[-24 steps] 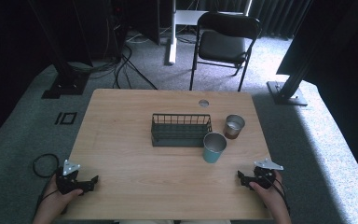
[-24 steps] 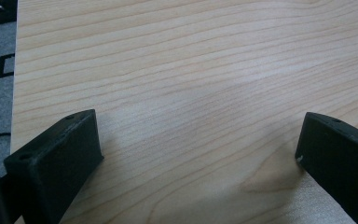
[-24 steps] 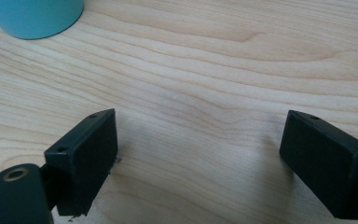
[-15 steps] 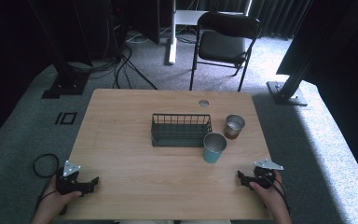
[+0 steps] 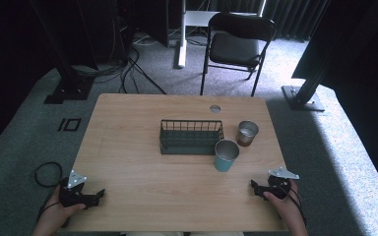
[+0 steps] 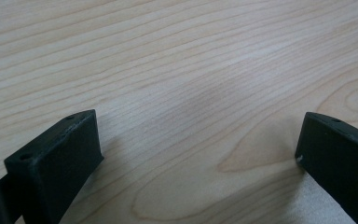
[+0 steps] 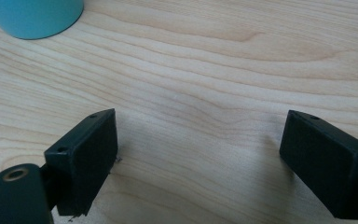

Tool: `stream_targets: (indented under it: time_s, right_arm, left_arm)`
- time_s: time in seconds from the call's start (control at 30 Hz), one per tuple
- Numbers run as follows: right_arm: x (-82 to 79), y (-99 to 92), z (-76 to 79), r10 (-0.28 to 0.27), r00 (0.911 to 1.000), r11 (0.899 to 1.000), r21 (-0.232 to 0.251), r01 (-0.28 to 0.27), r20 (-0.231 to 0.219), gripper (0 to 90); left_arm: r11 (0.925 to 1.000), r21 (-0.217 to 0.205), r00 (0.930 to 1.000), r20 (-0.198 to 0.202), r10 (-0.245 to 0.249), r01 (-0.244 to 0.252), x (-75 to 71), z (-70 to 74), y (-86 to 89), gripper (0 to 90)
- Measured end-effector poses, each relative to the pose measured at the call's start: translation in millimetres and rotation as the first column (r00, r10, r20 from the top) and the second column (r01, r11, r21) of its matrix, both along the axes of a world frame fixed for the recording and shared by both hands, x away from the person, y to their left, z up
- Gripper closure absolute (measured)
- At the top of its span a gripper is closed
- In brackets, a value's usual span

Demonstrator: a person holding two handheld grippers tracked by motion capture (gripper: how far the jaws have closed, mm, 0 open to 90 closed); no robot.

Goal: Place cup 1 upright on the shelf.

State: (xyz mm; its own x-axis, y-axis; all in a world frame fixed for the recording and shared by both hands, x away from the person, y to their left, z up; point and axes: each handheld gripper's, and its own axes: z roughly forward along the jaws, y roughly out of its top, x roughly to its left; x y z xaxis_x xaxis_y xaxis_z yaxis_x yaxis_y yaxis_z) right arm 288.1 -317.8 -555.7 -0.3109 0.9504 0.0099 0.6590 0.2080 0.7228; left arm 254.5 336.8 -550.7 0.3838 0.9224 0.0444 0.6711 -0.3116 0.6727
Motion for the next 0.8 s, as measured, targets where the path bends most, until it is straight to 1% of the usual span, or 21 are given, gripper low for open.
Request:
stream_targets:
  time_s: [0.17,0.2,0.33,0.43,0.67,0.73,0.8]
  right_arm:
    - [0.0,0.0,0.0,0.0,1.0,1.0,0.0,0.0,0.0,10.8]
    - [0.0,0.0,0.0,0.0,1.0,1.0,0.0,0.0,0.0,10.8]
    - [0.0,0.0,0.0,0.0,1.0,1.0,0.0,0.0,0.0,10.8]
    - [0.0,0.0,0.0,0.0,1.0,1.0,0.0,0.0,0.0,10.8]
    - [0.0,0.0,0.0,0.0,1.0,1.0,0.0,0.0,0.0,10.8]
    - [0.0,0.0,0.0,0.001,1.0,1.0,0.0,-0.001,0.0,10.8]
    - [0.0,0.0,0.0,0.0,1.0,1.0,0.0,0.0,0.0,10.8]
  left_arm:
    - [0.9998,0.015,0.9998,-0.01,-0.014,0.015,-1.0,1.6,-3.6,0.6]
    - [0.9995,0.012,0.9995,-0.012,-0.029,0.029,-1.1,2.2,-6.1,0.6]
    - [0.9993,0.003,0.9992,-0.011,-0.038,0.038,-0.1,2.1,-10.2,0.7]
    - [0.9979,-0.023,0.9981,-0.011,-0.061,0.061,2.3,1.9,-14.6,0.7]
    - [0.9975,-0.018,0.9976,-0.005,-0.069,0.069,6.5,4.3,-21.1,0.7]
    - [0.9963,-0.01,0.9964,0.004,-0.085,0.085,6.4,6.5,-24.6,0.7]
    - [0.9957,-0.018,0.9958,0.009,-0.091,0.091,6.5,8.6,-27.2,0.7]
